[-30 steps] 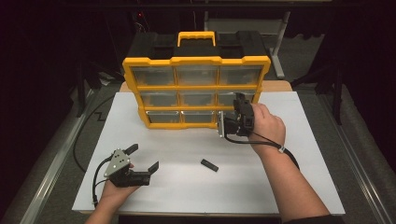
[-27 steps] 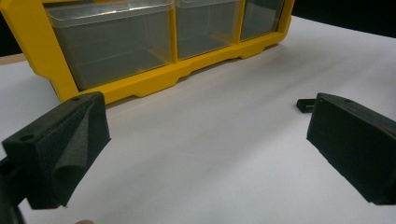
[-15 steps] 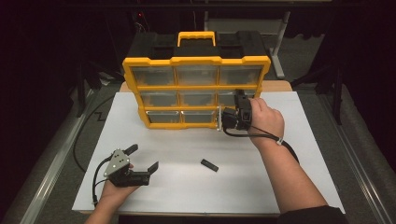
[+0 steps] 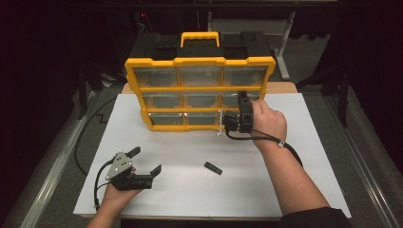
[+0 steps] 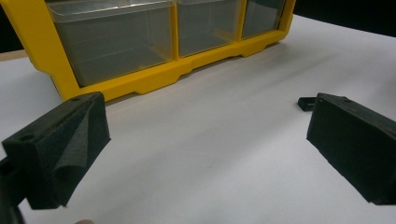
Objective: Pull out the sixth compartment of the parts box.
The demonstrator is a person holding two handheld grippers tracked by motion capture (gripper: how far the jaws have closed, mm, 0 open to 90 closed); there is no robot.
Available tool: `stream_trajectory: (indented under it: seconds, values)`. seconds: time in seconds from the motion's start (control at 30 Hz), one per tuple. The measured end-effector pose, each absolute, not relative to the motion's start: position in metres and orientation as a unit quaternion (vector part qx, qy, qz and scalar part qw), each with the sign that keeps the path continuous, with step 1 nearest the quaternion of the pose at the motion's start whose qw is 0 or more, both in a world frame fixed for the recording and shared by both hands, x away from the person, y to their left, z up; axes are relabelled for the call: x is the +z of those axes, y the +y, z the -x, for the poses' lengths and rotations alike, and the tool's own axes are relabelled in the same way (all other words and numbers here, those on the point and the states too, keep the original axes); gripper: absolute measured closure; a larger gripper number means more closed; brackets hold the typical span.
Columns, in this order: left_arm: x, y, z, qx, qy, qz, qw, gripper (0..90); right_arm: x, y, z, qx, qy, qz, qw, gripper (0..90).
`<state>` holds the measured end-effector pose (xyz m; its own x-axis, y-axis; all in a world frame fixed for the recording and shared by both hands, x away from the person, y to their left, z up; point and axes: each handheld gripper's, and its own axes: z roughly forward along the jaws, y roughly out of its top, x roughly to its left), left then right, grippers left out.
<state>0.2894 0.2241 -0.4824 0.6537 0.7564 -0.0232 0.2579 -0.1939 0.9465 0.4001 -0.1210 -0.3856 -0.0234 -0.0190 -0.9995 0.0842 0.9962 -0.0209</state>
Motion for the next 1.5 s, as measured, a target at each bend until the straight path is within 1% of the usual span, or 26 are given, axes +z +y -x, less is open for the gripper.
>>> stream_trajectory:
  seconds: [0.4, 1.5]
  values:
    - [-0.484, 0.224, -0.290, 0.229, 0.345, -0.738, 0.532, 0.3, -0.383, -0.122, -0.394, -0.035, 0.721, -0.019, 0.692, 79.2]
    - [-0.485, 0.223, -0.290, 0.229, 0.345, -0.740, 0.530, 0.3, -0.383, -0.130, -0.332, -0.018, 0.718, -0.002, 0.696, 79.6]
